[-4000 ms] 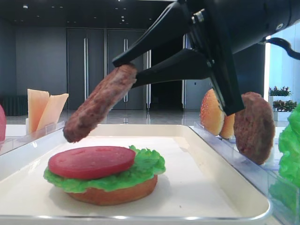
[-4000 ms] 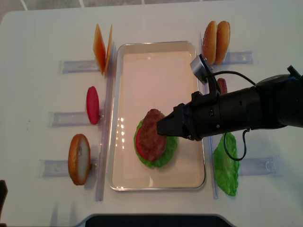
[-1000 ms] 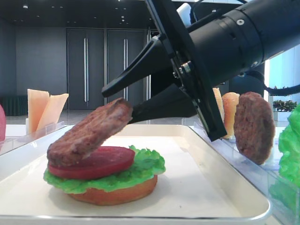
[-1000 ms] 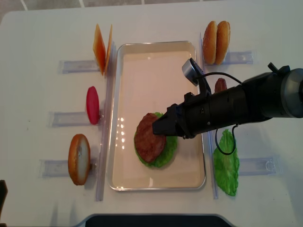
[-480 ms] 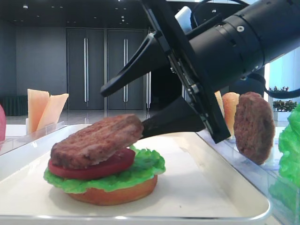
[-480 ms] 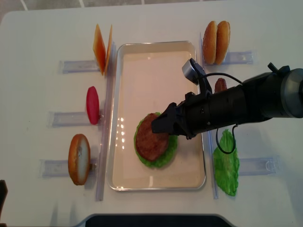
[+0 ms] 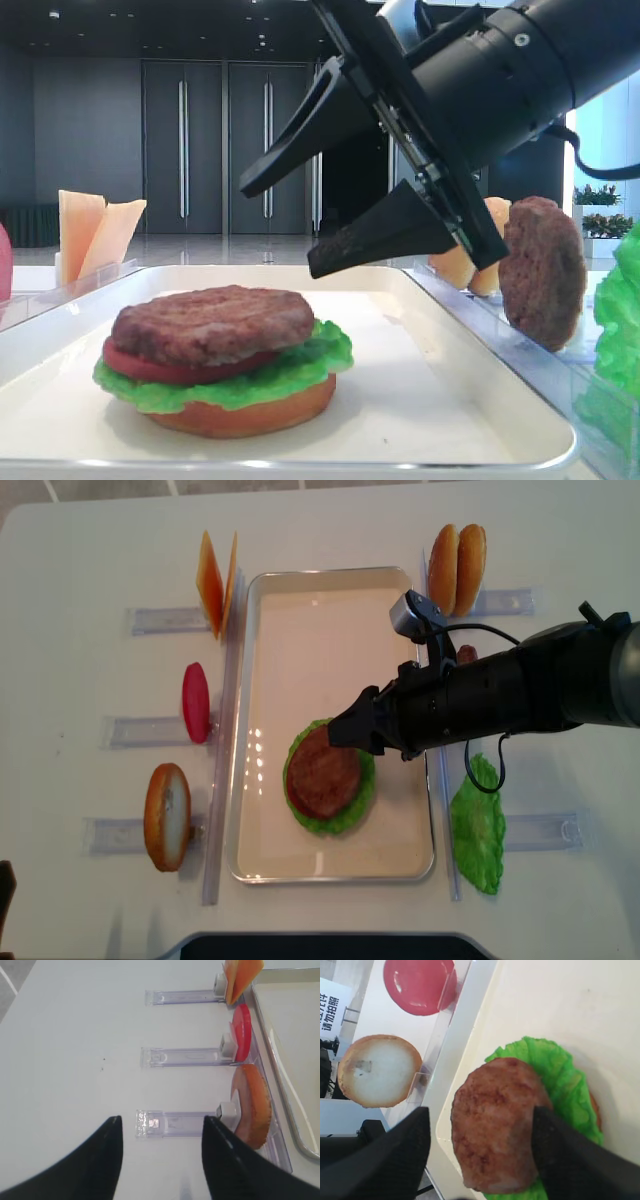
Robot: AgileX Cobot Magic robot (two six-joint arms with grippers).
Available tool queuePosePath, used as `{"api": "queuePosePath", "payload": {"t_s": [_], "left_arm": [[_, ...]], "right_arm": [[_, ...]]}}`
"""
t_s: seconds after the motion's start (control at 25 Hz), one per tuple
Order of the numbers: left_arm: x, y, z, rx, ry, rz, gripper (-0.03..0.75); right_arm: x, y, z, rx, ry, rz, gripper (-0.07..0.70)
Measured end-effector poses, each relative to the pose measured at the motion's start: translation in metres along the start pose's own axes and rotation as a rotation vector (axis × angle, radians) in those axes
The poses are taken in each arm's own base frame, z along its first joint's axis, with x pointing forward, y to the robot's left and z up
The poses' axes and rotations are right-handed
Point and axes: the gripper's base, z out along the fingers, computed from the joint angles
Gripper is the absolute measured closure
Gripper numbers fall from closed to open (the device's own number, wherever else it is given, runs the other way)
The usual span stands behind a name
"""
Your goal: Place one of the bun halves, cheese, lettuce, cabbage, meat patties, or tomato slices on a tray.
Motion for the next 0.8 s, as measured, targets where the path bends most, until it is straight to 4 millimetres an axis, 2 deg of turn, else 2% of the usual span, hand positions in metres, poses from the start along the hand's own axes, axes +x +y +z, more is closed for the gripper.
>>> {"api": "queuePosePath", "payload": {"t_s": [0.24, 0.36, 0.48, 0.64, 0.72, 0.8], "left_arm": [[0.000, 0.000, 0.000, 0.000, 0.000, 0.000, 0.325], [0.000, 0.000, 0.000, 0.000, 0.000, 0.000, 0.325], [0.000, 0.000, 0.000, 0.000, 0.000, 0.000, 0.325], [0.000, 0.000, 0.000, 0.000, 0.000, 0.000, 0.325], [0.000, 0.000, 0.000, 0.000, 0.000, 0.000, 0.325], [0.000, 0.000, 0.000, 0.000, 0.000, 0.000, 0.325]], "right_arm": [[-0.004, 0.005, -0.008, 0.046, -0.023, -0.057, 0.181], [-0.008, 0.015, -0.020, 0.083, -0.048, -0.133, 0.181], [-0.012, 0.036, -0.044, 0.119, -0.075, -0.247, 0.183], [-0.007, 0.064, -0.089, 0.232, -0.087, -0.377, 0.200], [-0.005, 0.068, -0.115, 0.340, -0.109, -0.354, 0.201], [-0.002, 0.063, -0.140, 0.471, -0.121, -0.322, 0.201]]}}
